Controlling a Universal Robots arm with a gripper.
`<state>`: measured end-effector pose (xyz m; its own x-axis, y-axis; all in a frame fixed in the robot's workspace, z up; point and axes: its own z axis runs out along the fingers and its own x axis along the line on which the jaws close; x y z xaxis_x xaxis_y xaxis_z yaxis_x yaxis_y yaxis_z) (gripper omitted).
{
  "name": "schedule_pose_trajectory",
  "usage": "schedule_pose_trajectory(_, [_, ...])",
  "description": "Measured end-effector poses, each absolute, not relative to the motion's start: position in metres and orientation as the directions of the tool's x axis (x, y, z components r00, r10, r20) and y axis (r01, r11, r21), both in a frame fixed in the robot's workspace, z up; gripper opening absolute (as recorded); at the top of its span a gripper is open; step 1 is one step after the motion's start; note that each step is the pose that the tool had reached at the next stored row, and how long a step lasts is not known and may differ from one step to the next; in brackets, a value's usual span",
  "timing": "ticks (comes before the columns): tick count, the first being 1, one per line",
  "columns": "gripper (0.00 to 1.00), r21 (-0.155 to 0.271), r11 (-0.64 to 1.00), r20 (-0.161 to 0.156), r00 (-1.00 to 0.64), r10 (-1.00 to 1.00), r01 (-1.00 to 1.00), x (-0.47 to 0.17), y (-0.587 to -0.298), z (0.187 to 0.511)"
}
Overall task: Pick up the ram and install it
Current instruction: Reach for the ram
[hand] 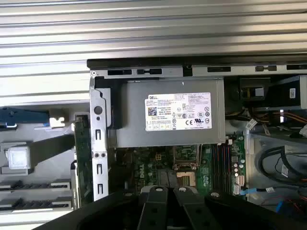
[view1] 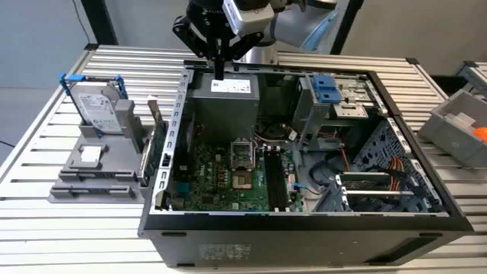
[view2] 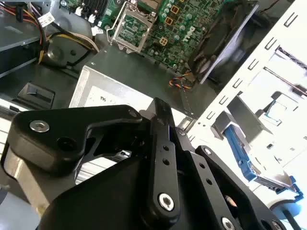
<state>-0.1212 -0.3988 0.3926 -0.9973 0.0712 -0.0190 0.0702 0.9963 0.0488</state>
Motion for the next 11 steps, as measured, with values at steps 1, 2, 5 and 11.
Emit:
schedule_pose_trajectory(1, [0.0,0.049,0.996,-0.019,-0.997,0.071,0.07,-0.1212,-0.3988,0.3926])
schedule_pose_trajectory(2, [0.0,0.049,0.996,-0.019,-0.997,0.071,0.07,-0.1212,-0.3988,0.3926])
schedule_pose_trajectory(5, [0.0,0.049,0.996,-0.019,-0.997,0.071,0.07,-0.1212,-0.3988,0.3926])
schedule_pose_trajectory(11, [0.0,0.049,0.996,-0.019,-0.997,0.071,0.07,-0.1222,-0.398,0.3927])
